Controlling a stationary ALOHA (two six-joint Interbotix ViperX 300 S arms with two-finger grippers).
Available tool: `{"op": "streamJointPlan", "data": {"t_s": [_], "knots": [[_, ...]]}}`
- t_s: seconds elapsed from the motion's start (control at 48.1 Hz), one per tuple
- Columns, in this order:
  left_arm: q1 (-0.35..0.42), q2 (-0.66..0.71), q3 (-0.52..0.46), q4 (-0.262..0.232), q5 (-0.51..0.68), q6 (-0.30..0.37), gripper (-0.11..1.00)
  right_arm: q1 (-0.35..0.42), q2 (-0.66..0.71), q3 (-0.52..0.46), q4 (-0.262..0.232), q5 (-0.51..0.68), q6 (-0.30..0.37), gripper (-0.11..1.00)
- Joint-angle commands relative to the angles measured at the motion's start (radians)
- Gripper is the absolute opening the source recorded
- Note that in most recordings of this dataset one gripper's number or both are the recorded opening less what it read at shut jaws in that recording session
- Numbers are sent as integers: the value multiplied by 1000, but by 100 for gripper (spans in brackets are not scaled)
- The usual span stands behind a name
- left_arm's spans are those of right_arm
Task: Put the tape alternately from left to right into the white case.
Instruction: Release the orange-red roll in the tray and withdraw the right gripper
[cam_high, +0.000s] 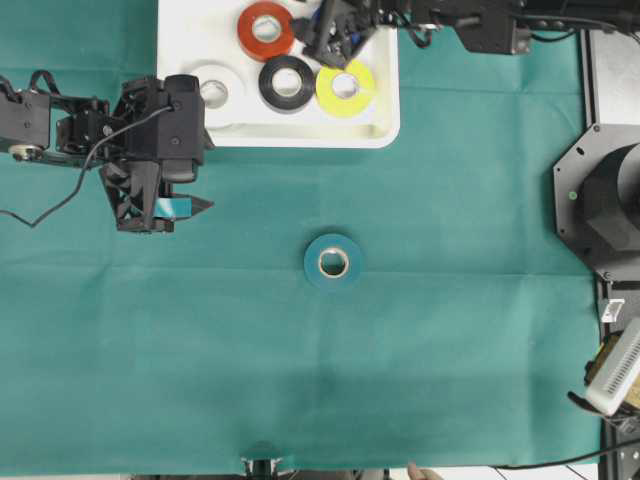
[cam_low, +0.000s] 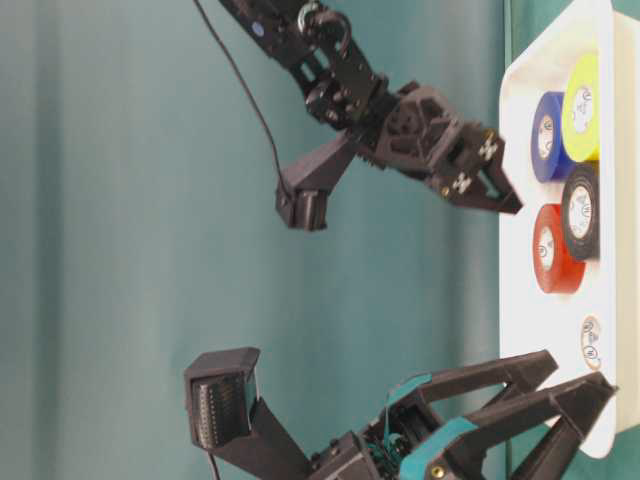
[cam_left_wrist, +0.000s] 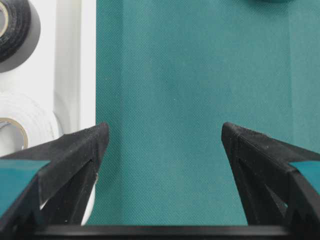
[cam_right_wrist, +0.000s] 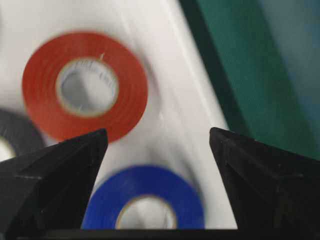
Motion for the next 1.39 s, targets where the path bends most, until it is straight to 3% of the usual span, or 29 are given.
{"op": "streamJointPlan", "data": {"t_s": [0.0, 0.353, 0.727, 1.372], "knots": [[-2, -11, -12, 0, -8, 2, 99, 26, -81, 25, -3, -17, 3, 86], [-2, -11, -17, -2, -9, 3, 99, 129, -261, 215, -3, -94, 5, 86], [-2, -11, -28, -2, -9, -6, 99, 206, -365, 348, -3, -140, 5, 86], [-6, -9, -49, -5, -9, -11, 99, 259, -431, 439, -3, -140, 6, 86]]}}
